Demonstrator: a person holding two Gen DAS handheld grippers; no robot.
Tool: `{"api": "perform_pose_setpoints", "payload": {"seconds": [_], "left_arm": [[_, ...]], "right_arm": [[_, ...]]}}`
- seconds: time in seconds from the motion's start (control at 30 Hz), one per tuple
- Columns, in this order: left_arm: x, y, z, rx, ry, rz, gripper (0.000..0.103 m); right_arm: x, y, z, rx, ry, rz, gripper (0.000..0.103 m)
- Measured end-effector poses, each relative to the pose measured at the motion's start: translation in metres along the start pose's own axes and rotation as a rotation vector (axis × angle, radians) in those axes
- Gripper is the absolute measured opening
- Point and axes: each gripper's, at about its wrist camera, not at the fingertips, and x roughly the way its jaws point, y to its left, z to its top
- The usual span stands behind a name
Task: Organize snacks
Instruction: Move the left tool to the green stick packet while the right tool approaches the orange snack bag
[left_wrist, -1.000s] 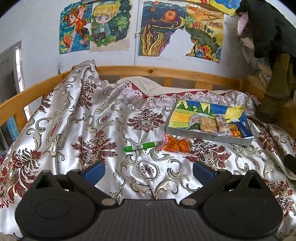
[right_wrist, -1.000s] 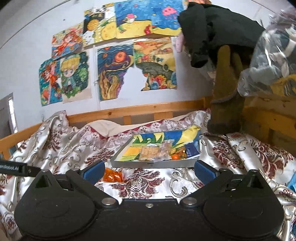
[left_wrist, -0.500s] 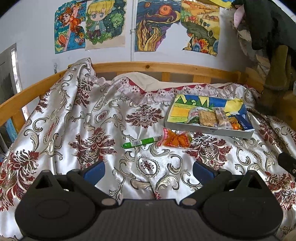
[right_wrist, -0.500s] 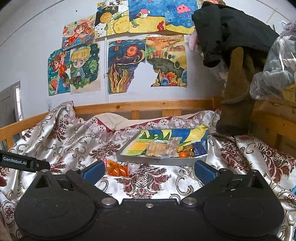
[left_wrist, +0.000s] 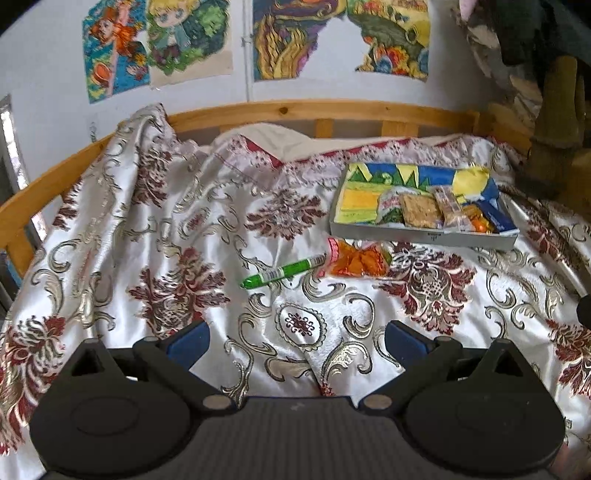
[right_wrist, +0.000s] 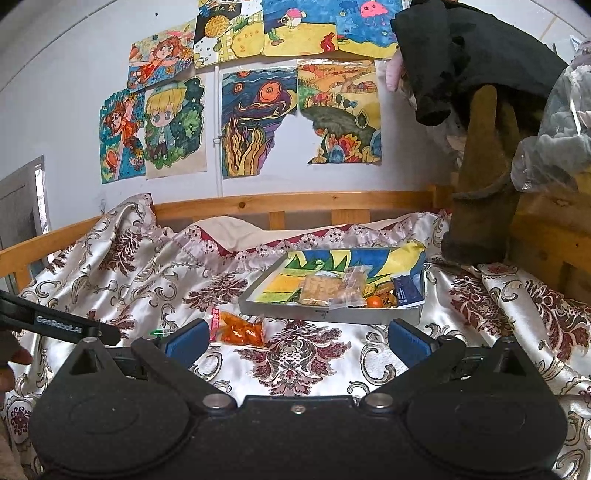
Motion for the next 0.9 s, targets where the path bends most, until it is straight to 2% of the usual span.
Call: {"api": "perform_pose_setpoints", "payload": {"seconds": [0.17, 0.37, 0.7, 0.9], "left_arm": [[0.019, 0.0, 0.005, 0.028, 0.055, -0.034, 0.103], [0.042, -0.003, 0.014, 0.116, 0.03, 0.001, 0.103], [0.086, 0.024, 0.029, 0.055, 0.1, 0.038, 0.103], [0.113, 0.031, 0.031, 0.117, 0.08, 0.058, 0.103]], "right_arm": [[0.015, 0.002, 0.001, -0.013, 0.03, 0.019, 0.102], [0.051, 0.008, 0.008, -0.077, 0.062, 0.039, 0.102], [0.113, 0.019, 0.013, -0.117, 0.093, 0.056, 0.102], [0.145, 0.027, 0.007, -0.149, 0.129, 0.073, 0.102]]}}
